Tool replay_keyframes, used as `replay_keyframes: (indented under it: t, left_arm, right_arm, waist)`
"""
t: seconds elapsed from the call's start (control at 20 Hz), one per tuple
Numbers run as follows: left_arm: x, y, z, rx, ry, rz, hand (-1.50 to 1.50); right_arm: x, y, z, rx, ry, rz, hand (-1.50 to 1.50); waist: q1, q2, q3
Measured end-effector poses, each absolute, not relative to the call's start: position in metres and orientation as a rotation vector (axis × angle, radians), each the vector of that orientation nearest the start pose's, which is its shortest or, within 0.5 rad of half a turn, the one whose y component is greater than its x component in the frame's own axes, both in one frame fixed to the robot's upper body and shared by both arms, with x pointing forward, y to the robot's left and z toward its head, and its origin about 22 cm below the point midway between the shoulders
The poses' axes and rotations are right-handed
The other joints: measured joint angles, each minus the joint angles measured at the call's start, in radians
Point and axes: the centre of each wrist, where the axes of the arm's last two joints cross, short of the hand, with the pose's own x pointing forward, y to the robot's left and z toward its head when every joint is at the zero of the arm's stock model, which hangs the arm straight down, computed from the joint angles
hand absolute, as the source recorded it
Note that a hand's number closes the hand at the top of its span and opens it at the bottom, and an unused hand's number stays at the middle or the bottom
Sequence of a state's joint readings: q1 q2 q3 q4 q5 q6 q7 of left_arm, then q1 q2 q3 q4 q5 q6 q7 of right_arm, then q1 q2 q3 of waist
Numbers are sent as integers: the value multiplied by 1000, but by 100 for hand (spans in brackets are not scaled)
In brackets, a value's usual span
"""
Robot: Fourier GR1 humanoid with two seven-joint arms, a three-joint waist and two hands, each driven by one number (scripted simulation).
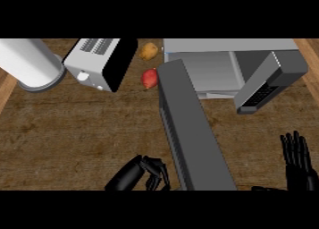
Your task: Pick up the milk, place it into the microwave and close the microwave
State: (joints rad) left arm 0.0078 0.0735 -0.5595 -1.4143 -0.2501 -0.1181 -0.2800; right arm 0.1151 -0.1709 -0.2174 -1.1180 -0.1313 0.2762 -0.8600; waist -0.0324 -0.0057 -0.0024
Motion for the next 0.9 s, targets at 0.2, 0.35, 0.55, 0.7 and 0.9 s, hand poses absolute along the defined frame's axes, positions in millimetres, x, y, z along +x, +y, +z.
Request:
replay_keyframes:
  t: [0.2, 0.35, 0.55, 0.7, 0.9]
  left_arm:
    - [209, 91, -58, -404, -1610, -816, 150]
    - [213, 70, -61, -418, -1607, -834, 150]
    - [222, 49, -62, -411, -1607, -852, 150]
    - [226, 37, -60, -378, -1622, -877, 150]
    - [236, 28, -52, -337, -1632, -863, 150]
  right_arm:
    - [149, -345, -84, 4, -1940, -101, -150]
    - [143, -344, -68, 43, -1964, -98, -150]
    - [138, -345, -46, 107, -1992, -67, -150]
    - [140, -347, -28, 139, -2008, -29, -150]
    - [146, -345, -14, 190, -2019, 8, -150]
  waist:
    - [-3, 3, 0]
    - [-6, 6, 0]
    - [-26, 10, -1]
    - [-48, 14, -2]
    - [-79, 22, -2]
